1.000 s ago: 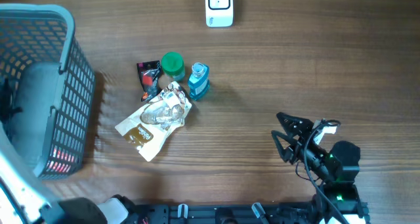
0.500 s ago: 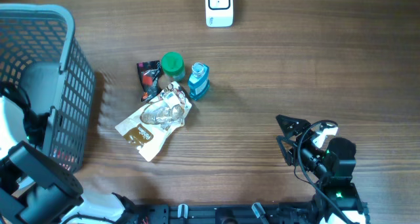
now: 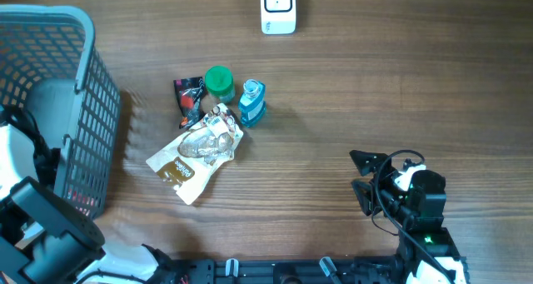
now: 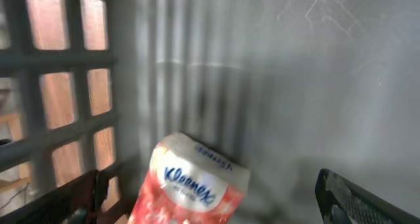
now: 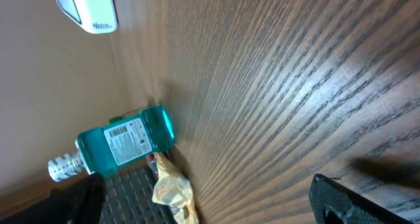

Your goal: Scan the item barcode

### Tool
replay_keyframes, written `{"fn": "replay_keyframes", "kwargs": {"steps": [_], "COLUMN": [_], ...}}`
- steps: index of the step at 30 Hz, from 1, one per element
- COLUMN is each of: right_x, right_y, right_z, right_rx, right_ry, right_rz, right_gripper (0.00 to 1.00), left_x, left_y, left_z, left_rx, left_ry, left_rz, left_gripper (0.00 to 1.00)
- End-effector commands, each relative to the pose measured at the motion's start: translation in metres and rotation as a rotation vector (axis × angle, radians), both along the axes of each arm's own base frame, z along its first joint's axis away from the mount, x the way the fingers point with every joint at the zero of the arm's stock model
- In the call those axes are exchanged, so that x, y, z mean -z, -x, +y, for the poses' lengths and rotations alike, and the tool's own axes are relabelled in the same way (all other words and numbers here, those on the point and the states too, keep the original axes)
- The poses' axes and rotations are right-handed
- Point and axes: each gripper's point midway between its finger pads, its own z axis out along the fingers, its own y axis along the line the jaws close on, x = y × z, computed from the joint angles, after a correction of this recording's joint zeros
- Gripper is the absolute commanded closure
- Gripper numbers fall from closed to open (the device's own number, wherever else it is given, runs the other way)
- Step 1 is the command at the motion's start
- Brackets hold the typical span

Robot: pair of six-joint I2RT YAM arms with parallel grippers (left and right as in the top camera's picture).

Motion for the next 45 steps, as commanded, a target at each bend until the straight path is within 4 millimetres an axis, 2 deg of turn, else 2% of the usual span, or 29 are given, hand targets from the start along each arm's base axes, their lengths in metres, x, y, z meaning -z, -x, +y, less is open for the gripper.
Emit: {"fn": "replay_keyframes", "kwargs": {"steps": [1, 4, 6, 7, 8, 10, 11, 14, 16, 17, 18, 19, 22, 23, 26, 28, 30, 32, 34, 36, 37, 40, 42, 43, 45], "right_x": [-0.001, -0.001, -0.001, -0.001, -0.001, -0.001, -0.001, -0.001, 0.0, 0.0, 0.0, 0.0, 0.0, 0.0, 0.0, 0.0, 0.0, 0.0, -0.002, -0.007, -0.007, -0.011, -0.03, -0.041, -0.054], "right_y": [-0.003, -0.003, -0.003, -0.003, -0.003, -0.003, -0.003, -0.004, -0.004, -0.004, -0.004, -0.004, -0.005, -0.005, -0.005, -0.005, -0.005, -0.005, -0.006, -0.009, -0.009, -0.011, -0.017, -0.02, -0.025], "right_z": [-0.004, -0.004, -0.004, -0.004, -0.004, -0.004, -0.004, -0.005, -0.006, -0.006, -0.006, -0.007, -0.007, -0.007, -0.007, -0.007, -0.007, -0.007, -0.007, -0.006, -0.006, -0.005, 0.002, 0.005, 0.007], "right_rx": [0.008, 0.008, 0.009, 0.009, 0.009, 0.009, 0.009, 0.015, 0.021, 0.021, 0.023, 0.024, 0.026, 0.026, 0.013, 0.013, 0.013, 0.013, -0.011, -0.068, -0.072, -0.077, -0.129, -0.153, -0.18], "right_ry": [0.029, 0.029, 0.029, 0.03, 0.029, 0.029, 0.03, 0.034, 0.038, 0.039, 0.041, 0.042, 0.043, 0.043, 0.062, 0.061, 0.062, 0.062, 0.092, 0.164, 0.17, 0.166, 0.183, 0.187, 0.217], "right_rz": [-0.018, -0.018, -0.018, -0.018, -0.018, -0.018, -0.018, -0.018, -0.017, -0.018, -0.017, -0.018, -0.018, -0.018, -0.03, -0.03, -0.03, -0.031, -0.061, -0.139, -0.142, -0.163, -0.278, -0.323, -0.377], "right_gripper": [0.0, 0.0, 0.0, 0.0, 0.0, 0.0, 0.0, 0.0, 0.0, 0.0, 0.0, 0.0, 0.0, 0.0, 0.0, 0.0, 0.0, 0.0, 0.0, 0.0, 0.0, 0.0, 0.0, 0.0, 0.0], "left_x": [0.025, 0.039, 0.04, 0.04, 0.04, 0.04, 0.04, 0.038, 0.027, 0.014, -0.005, -0.018, -0.09, -0.106, -0.185, -0.223, -0.272, -0.303, -0.331, -0.346, -0.347, -0.332, -0.315, -0.297, -0.275], "left_y": [0.015, 0.022, 0.022, 0.021, 0.021, 0.02, 0.019, 0.011, 0.001, -0.006, -0.014, -0.019, -0.05, -0.056, -0.088, -0.097, -0.112, -0.126, -0.145, -0.168, -0.174, -0.186, -0.192, -0.193, -0.196], "left_z": [-0.008, -0.013, -0.014, -0.013, -0.013, -0.012, -0.011, -0.009, -0.006, -0.002, 0.004, 0.008, 0.025, 0.027, 0.021, 0.011, -0.017, -0.051, -0.102, -0.169, -0.196, -0.263, -0.298, -0.318, -0.343], "left_rx": [-0.002, -0.002, -0.002, -0.002, -0.002, -0.002, -0.002, -0.003, -0.005, -0.005, -0.005, -0.005, 0.0, 0.002, 0.035, 0.065, 0.147, 0.25, 0.416, 0.609, 0.679, 0.775, 0.859, 0.864, 0.862], "left_ry": [0.017, 0.023, 0.022, 0.021, 0.019, 0.015, 0.012, 0.015, 0.022, 0.021, 0.01, 0.004, -0.044, -0.054, -0.057, -0.064, -0.062, -0.051, -0.047, 0.01, 0.043, 0.144, 0.152, 0.158, 0.165], "left_rz": [0.05, 0.057, 0.056, 0.054, 0.052, 0.047, 0.043, 0.012, -0.022, -0.04, -0.057, -0.069, -0.19, -0.224, -0.448, -0.555, -0.708, -0.819, -0.912, -0.98, -0.989, -0.952, -0.887, -0.823, -0.75], "left_gripper": [0.0, 0.0, 0.17, 0.43, 0.51, 0.62, 0.72, 0.78, 0.85, 0.93, 0.96, 0.96, 0.96, 0.96, 0.96, 0.96, 0.96, 0.96, 0.96, 0.96, 0.96, 0.96, 0.96, 0.96, 0.96]}}
